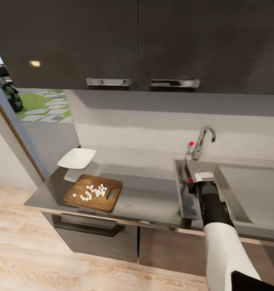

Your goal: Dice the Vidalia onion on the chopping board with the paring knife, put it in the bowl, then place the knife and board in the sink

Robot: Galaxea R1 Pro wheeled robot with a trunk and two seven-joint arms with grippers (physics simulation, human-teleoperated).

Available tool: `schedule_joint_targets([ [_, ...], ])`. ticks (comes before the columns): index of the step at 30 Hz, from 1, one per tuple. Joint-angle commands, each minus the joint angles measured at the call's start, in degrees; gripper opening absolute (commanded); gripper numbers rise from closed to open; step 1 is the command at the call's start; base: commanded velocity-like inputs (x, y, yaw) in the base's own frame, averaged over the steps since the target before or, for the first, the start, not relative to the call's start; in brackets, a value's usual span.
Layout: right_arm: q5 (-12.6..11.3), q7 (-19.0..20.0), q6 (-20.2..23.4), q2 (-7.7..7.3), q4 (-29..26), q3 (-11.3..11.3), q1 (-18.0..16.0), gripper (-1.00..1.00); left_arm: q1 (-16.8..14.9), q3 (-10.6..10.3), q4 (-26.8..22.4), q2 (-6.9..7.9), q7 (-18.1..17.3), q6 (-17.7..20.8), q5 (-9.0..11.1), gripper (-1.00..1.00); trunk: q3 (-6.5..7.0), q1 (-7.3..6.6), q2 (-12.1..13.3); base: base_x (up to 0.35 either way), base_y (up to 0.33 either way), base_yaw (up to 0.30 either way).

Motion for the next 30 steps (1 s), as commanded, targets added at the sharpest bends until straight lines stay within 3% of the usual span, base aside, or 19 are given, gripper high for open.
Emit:
schedule_joint_targets([
  [1, 0.62, 0.5, -0.16, -0.05, 1.34, -0.46, -0.08, -1.0, 0.0, -0.48, -0.12, 0.13, 0.52, -0.09, 0.26, 1.0, -0.08, 0.04, -0.12, 0.015, -0.016, -0.127],
  [2, 0.61, 0.49, -0.65, -0.09, 2.09, -1.16, -0.08, -1.0, 0.0, -0.48, -0.09, 0.12, 0.52, -0.09, 0.26, 1.0, -0.07, 0.04, -0.12, 0.01, -0.01, -0.081],
  [3, 0.6, 0.46, -1.78, -0.13, 2.89, -3.3, -0.08, -1.0, 0.0, -0.48, -0.07, 0.13, 0.52, -0.09, 0.26, 1.0, -0.06, 0.04, -0.12, 0.005, -0.005, -0.042],
  [5, 0.66, 0.49, -4.83, -0.16, 3.61, -10.61, -0.08, -1.0, 0.0, -0.48, -0.05, 0.12, 0.52, -0.1, 0.26, 1.0, -0.06, 0.04, -0.12, 0.002, -0.002, -0.015],
  [7, 0.67, 0.45, -5.94, -0.21, 4.75, -13.71, -0.08, -1.0, 0.0, -0.48, -0.05, 0.12, 0.58, -0.1, 0.26, 1.0, -0.06, 0.04, -0.12, 0.0, 0.0, -0.003],
  [16, 0.86, -0.73, -6.2, -0.26, 10.89, -14.66, -0.08, -1.0, 0.0, -0.48, -0.14, 0.16, 0.67, -0.1, 0.26, 1.0, -0.37, 0.04, -0.12, 0.146, 0.0, 0.0],
  [30, 0.85, -1.39, -6.23, -0.35, 11.43, -14.76, -0.08, -1.0, 0.0, -0.48, -0.22, 0.16, 0.7, -0.1, 0.26, 1.0, -1.56, 0.04, -0.12, 0.048, 0.0, 0.0],
])
